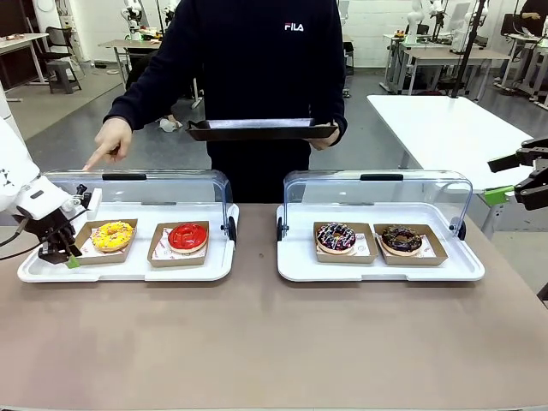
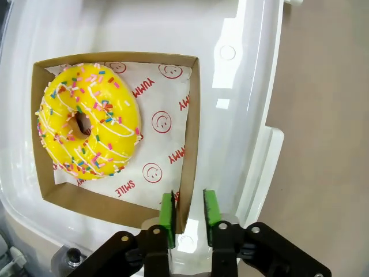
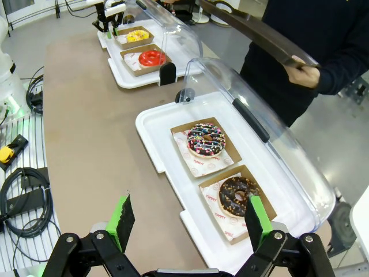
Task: Provide the desired donut to the person.
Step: Pick up and lift the Paper togo box containing the Donut pointed at by the person.
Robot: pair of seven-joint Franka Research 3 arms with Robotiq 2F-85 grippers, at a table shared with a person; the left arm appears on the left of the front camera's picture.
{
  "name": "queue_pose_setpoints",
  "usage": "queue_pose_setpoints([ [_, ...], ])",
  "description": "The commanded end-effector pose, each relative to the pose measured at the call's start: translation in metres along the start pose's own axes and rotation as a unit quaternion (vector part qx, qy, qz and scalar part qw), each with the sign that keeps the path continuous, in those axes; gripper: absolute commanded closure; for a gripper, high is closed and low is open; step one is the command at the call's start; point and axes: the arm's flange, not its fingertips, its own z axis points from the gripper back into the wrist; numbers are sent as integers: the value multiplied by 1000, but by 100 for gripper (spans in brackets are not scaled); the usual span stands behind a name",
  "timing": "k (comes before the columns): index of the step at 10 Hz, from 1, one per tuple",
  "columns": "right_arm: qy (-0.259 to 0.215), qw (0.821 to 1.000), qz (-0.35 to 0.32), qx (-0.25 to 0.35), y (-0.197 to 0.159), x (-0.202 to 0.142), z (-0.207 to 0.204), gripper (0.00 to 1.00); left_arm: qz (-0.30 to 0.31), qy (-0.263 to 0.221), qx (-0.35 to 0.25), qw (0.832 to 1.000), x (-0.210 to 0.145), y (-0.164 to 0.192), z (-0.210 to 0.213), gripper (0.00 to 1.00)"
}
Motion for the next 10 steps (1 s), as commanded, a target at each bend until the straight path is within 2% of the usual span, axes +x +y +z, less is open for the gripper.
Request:
queue_pose_setpoints([
  [1,-15,1000,5,2,-3,0,-2,0,-8,0,-10,1000,-5,7,-4,100],
  [7,-15,1000,5,2,-3,0,-2,0,-21,-7,2,1000,-5,0,6,100],
  [9,-15,1000,5,2,-3,0,-2,0,-45,-14,25,999,-5,-22,33,100],
  [10,-15,1000,5,2,-3,0,-2,0,-48,-24,14,998,-7,-37,43,100],
])
